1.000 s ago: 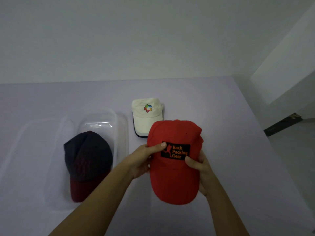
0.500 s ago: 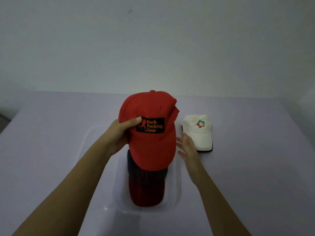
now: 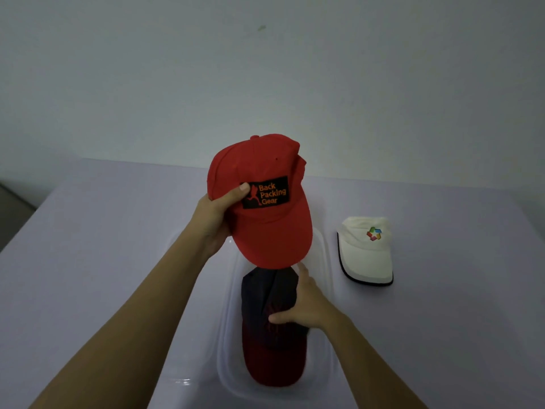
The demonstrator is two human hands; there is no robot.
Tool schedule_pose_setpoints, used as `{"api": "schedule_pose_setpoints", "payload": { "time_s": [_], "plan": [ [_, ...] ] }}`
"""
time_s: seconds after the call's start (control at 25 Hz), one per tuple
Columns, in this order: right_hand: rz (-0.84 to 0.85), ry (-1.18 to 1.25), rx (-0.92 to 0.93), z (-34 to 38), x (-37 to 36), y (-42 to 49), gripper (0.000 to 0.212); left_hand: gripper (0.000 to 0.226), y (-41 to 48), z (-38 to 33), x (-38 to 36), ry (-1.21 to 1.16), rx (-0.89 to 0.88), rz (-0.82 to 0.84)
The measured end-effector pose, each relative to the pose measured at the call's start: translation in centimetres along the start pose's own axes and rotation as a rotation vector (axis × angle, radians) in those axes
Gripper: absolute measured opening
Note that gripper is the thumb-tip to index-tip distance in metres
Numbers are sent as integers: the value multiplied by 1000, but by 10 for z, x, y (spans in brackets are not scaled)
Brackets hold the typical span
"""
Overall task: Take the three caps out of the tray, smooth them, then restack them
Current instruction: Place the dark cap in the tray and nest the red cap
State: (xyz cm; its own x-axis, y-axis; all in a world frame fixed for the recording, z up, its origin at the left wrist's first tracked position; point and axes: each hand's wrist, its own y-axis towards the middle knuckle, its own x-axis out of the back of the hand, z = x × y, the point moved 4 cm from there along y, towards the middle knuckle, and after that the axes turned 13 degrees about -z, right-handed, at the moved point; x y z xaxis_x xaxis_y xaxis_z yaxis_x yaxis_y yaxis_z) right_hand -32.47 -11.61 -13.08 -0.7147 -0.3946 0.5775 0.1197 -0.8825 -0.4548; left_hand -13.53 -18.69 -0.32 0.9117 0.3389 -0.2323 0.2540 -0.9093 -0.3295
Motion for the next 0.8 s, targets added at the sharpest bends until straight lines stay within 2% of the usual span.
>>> {"api": "schedule_pose_setpoints", "payload": {
  "time_s": [0.12, 0.32, 0.48, 0.64, 0.8],
  "plan": [
    [-69, -89, 52, 0, 1, -7, 138, 61, 19, 4, 4, 2, -101, -46],
    [-170, -62, 251, 12, 1, -39, 118, 84, 33, 32, 5, 163, -243, -85],
    [-188, -57, 333, 13, 1, -54, 114, 75, 31, 68, 2, 181, -141, 1],
    [-160, 87, 303, 3, 7, -58, 112, 76, 20, 97, 7, 228, -12, 89],
    [-410, 224, 246, -16, 35, -38, 105, 77, 16, 110, 16, 220, 48, 133]
  ]
}}
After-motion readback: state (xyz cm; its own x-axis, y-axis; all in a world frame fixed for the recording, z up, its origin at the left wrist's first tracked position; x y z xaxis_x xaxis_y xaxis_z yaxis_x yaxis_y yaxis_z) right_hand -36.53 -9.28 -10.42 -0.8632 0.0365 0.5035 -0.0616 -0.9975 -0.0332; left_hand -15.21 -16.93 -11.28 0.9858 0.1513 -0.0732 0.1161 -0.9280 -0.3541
